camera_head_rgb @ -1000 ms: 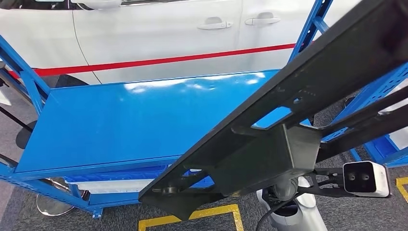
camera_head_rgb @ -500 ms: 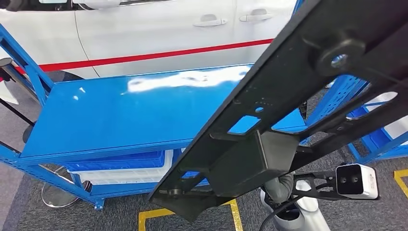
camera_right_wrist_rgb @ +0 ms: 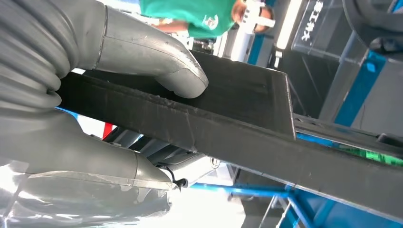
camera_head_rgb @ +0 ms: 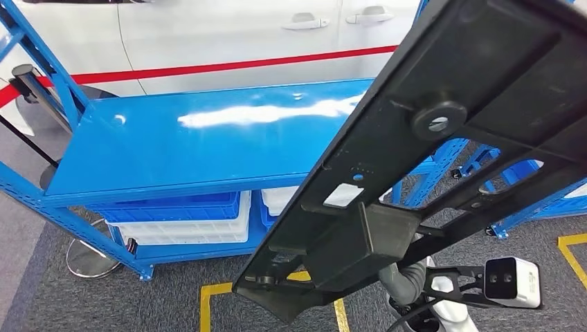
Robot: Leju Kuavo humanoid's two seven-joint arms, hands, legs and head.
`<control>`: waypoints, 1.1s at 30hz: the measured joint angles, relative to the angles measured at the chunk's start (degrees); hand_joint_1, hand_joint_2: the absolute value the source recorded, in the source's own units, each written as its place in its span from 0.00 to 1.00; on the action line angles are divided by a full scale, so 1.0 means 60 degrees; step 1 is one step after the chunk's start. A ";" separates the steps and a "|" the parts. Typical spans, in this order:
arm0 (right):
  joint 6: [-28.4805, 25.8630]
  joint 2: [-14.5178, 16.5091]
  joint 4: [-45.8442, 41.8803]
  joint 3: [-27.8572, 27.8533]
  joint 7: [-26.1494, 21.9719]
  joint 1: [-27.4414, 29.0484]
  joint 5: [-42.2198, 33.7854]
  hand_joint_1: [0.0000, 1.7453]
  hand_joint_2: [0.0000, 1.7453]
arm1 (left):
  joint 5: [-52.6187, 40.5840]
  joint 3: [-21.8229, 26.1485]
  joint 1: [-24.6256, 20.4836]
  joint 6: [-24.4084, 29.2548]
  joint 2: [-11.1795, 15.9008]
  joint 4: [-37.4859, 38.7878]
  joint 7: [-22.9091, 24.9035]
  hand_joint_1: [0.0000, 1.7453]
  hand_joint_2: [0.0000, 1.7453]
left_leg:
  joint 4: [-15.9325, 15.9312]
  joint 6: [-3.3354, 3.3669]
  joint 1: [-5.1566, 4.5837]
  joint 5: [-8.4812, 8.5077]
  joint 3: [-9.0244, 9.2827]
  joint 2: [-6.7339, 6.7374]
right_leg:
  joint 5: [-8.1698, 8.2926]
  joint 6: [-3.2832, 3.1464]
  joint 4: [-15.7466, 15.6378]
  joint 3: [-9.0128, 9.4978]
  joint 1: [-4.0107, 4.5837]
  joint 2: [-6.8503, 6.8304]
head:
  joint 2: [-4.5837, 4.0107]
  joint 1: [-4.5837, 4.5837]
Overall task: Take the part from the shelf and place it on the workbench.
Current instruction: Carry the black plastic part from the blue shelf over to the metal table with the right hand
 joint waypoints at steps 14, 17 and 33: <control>-0.0118 -0.0509 -0.0999 -0.0294 -0.0304 0.0905 0.0711 0.99 1.00 | -0.0017 0.0071 0.0092 -0.0008 -0.0011 0.0002 0.0097 0.00 0.00 | 0.0442 -0.0471 0.0164 0.1051 -0.1440 0.0051 | -0.1079 0.0110 -0.0091 0.1344 -0.0290 0.0054 | 0.0000 -0.0012; -0.0040 -0.0600 -0.1092 -0.0581 -0.0402 0.1087 0.0765 0.99 1.00 | 0.0025 0.0180 0.0172 0.0206 0.0021 0.0005 0.0107 0.00 0.00 | 0.1160 -0.0564 0.0219 0.0118 -0.1726 0.0045 | -0.0769 -0.0197 -0.0103 0.1025 -0.0271 -0.0002 | 0.0000 -0.0017; 0.0503 -0.0647 -0.1693 -0.1816 -0.0493 0.2019 0.1222 0.99 1.00 | -0.0418 0.0535 0.0173 0.0183 0.0396 -0.0050 -0.0416 0.00 0.00 | -0.0356 0.0118 -0.0065 -0.0038 0.0350 0.0089 | -0.0750 0.0156 0.0846 -0.0425 -0.0132 0.0003 | 0.0000 -0.0040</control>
